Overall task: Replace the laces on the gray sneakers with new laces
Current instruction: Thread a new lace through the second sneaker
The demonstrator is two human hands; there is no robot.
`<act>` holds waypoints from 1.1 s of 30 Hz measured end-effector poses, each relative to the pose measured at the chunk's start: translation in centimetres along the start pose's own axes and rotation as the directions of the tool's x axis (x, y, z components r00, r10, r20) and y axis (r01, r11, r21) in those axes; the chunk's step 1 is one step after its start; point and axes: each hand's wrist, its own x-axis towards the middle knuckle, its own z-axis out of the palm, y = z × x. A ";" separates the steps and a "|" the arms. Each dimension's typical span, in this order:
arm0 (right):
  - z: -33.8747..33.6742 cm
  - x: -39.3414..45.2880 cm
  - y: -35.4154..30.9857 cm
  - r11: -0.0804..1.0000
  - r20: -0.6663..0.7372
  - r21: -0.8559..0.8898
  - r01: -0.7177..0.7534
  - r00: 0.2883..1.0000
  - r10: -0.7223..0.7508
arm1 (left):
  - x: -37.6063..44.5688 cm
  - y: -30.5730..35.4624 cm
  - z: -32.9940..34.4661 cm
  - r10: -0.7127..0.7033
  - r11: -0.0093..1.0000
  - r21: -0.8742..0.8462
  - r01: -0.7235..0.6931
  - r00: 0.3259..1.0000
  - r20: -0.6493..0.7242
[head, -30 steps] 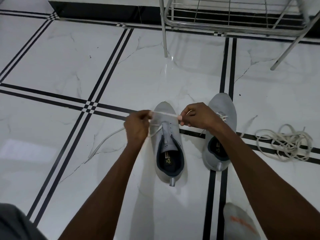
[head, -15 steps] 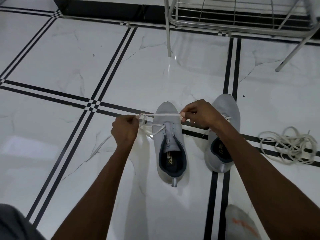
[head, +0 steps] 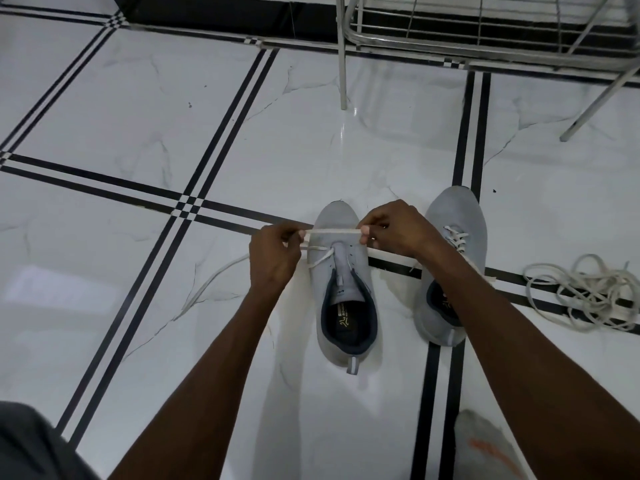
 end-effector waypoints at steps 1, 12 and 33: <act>0.2 0.1 0.0 1.000 0.019 0.008 -0.016 1.000 0.016 | -0.1 0.1 0.2 0.019 1.000 0.012 -0.019 1.000 0.008; 2.7 -0.9 -0.8 0.995 -0.191 0.059 0.076 0.980 -0.064 | -0.9 2.5 2.9 0.045 0.982 -0.190 -0.013 0.985 0.167; 6.4 -1.5 -0.2 0.934 -0.204 -0.354 -0.052 0.979 -0.023 | -1.6 1.8 4.8 0.014 0.995 -0.095 0.000 0.989 0.148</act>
